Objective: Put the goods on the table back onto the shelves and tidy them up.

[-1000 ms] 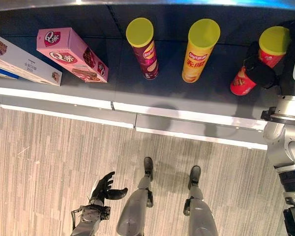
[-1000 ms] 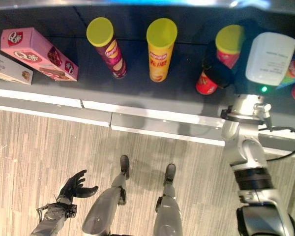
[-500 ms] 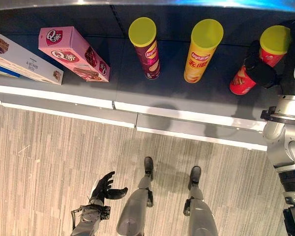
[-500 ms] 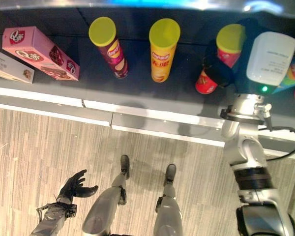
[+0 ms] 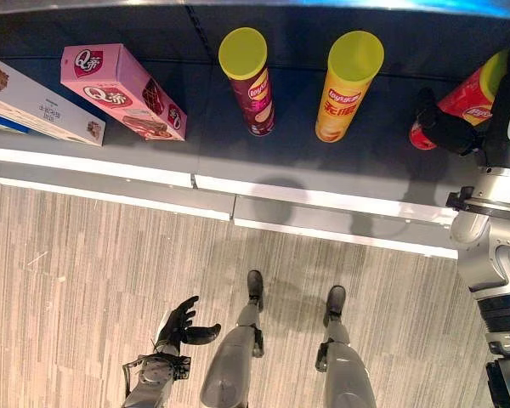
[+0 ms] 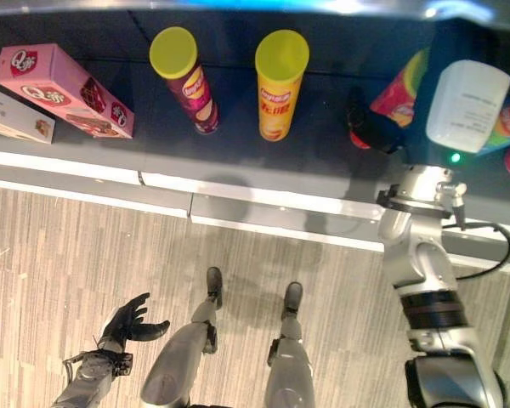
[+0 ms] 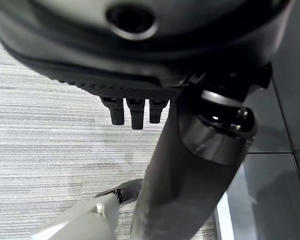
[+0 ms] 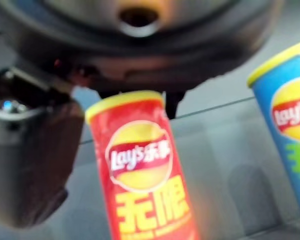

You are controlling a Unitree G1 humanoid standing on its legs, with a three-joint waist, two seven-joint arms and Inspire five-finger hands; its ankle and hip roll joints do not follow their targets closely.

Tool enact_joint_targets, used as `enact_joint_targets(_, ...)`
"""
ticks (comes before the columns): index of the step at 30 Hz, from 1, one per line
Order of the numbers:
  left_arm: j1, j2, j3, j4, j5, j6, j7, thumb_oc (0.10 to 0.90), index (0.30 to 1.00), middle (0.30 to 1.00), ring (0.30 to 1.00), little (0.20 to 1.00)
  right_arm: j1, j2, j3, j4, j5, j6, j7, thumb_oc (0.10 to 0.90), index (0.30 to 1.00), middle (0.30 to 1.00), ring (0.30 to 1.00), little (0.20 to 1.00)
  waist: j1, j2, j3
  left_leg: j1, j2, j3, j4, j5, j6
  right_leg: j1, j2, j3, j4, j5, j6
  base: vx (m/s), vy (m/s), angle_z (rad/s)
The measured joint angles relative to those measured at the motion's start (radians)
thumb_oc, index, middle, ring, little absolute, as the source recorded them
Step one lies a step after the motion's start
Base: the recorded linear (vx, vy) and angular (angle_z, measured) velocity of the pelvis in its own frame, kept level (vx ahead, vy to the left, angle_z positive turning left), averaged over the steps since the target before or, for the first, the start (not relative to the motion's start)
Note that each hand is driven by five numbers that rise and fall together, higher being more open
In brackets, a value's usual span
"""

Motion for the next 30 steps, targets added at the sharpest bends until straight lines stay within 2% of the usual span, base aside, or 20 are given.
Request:
enact_joint_targets(15,-0.026,0.000,0.000,0.001,0.001,0.000,0.001,0.800,0.900,0.900,0.900,0.900,0.001,0.007,-0.002,-0.008,0.012,-0.001,0.001,0.800,0.900,0.900,0.900,0.900,-0.006,-0.003,0.002,0.007,0.001,-0.002,0.000,0.001,0.002,0.009,0.000,-0.003,0.000,0.001,0.000,0.01,-0.004,0.01)
enact_joint_targets(17,-0.051,-0.010,0.002,0.054,0.003,0.012,0.005,0.800,0.900,0.900,0.900,0.900,0.053,0.014,-0.033,-0.104,0.058,0.001,0.022,0.800,0.900,0.900,0.900,0.900,-0.021,-0.012,0.008,0.046,0.003,-0.011,-0.010,0.006,-0.003,0.053,0.004,-0.024,0.000,0.001,0.000,0.05,-0.024,0.19)
enact_joint_targets(18,-0.056,-0.007,0.002,0.084,0.005,0.014,0.006,0.800,0.900,0.900,0.900,0.900,0.123,0.037,-0.059,-0.218,0.067,-0.018,0.019,0.800,0.900,0.900,0.900,0.900,-0.028,-0.029,0.004,0.081,0.009,-0.021,-0.010,0.007,-0.001,0.094,0.009,-0.040,-0.001,0.000,0.000,0.04,0.003,0.16)
enact_joint_targets(20,-0.053,0.012,0.002,0.085,0.010,0.014,0.005,0.800,0.900,0.900,0.900,0.900,0.125,0.045,-0.075,-0.292,0.063,-0.068,0.015,0.800,0.900,0.900,0.900,0.900,-0.045,-0.078,-0.019,0.091,0.014,-0.020,-0.010,0.004,-0.006,0.100,0.014,-0.042,0.000,-0.005,0.005,0.09,-0.001,0.02)
enact_joint_targets(22,-0.073,0.006,0.012,0.095,0.019,0.025,0.002,0.800,0.900,0.900,0.900,0.900,0.150,0.057,-0.106,-0.334,0.070,-0.079,0.024,0.800,0.900,0.900,0.900,0.900,-0.050,-0.095,-0.027,0.097,0.017,-0.020,-0.009,0.002,-0.009,0.107,0.018,-0.046,0.000,-0.005,0.004,0.10,0.005,-0.04)
enact_joint_targets(23,-0.069,0.007,0.026,0.107,0.042,0.028,0.000,0.800,0.900,0.900,0.900,0.900,0.199,0.067,-0.108,-0.357,0.073,-0.095,0.035,0.800,0.900,0.900,0.900,0.900,-0.052,-0.121,-0.045,0.110,0.017,-0.014,-0.009,0.001,-0.009,0.114,0.017,-0.041,0.000,-0.005,0.004,0.09,0.021,-0.14)
enact_joint_targets(25,-0.059,0.007,0.058,0.162,0.051,0.037,-0.001,0.800,0.900,0.900,0.900,0.900,0.305,0.111,-0.110,-0.358,0.076,-0.117,0.069,0.800,0.900,0.900,0.900,0.900,-0.077,-0.156,-0.095,0.132,0.016,-0.002,-0.010,-0.003,-0.014,0.129,0.014,-0.029,-0.001,-0.006,0.003,0.11,0.021,-0.22)
enact_joint_targets(26,-0.046,0.004,0.060,0.175,0.061,0.050,-0.001,0.800,0.900,0.900,0.900,0.900,0.372,0.148,-0.129,-0.364,0.084,-0.129,0.089,0.800,0.900,0.900,0.900,0.900,-0.080,-0.157,-0.121,0.152,0.016,0.010,-0.010,-0.008,-0.018,0.142,0.013,-0.018,-0.001,-0.005,0.003,0.13,0.028,-0.25)
enact_joint_targets(27,-0.011,-0.005,0.086,0.199,0.081,0.055,0.000,0.800,0.900,0.900,0.900,0.900,0.488,0.190,-0.137,-0.371,0.105,-0.138,0.121,0.800,0.900,0.900,0.900,0.900,-0.098,-0.154,-0.189,0.161,0.017,0.014,-0.010,-0.015,-0.022,0.149,0.013,-0.016,-0.001,-0.007,0.003,0.13,0.034,-0.25)
enact_joint_targets(30,0.051,-0.012,0.100,0.247,0.100,0.057,0.004,0.800,0.900,0.900,0.900,0.900,0.631,0.215,-0.141,-0.371,0.161,-0.146,0.175,0.800,0.900,0.900,0.900,0.900,-0.143,-0.148,-0.271,0.216,0.020,0.055,-0.015,-0.035,-0.020,0.179,0.012,0.022,-0.001,-0.012,0.005,0.13,0.036,-0.36)
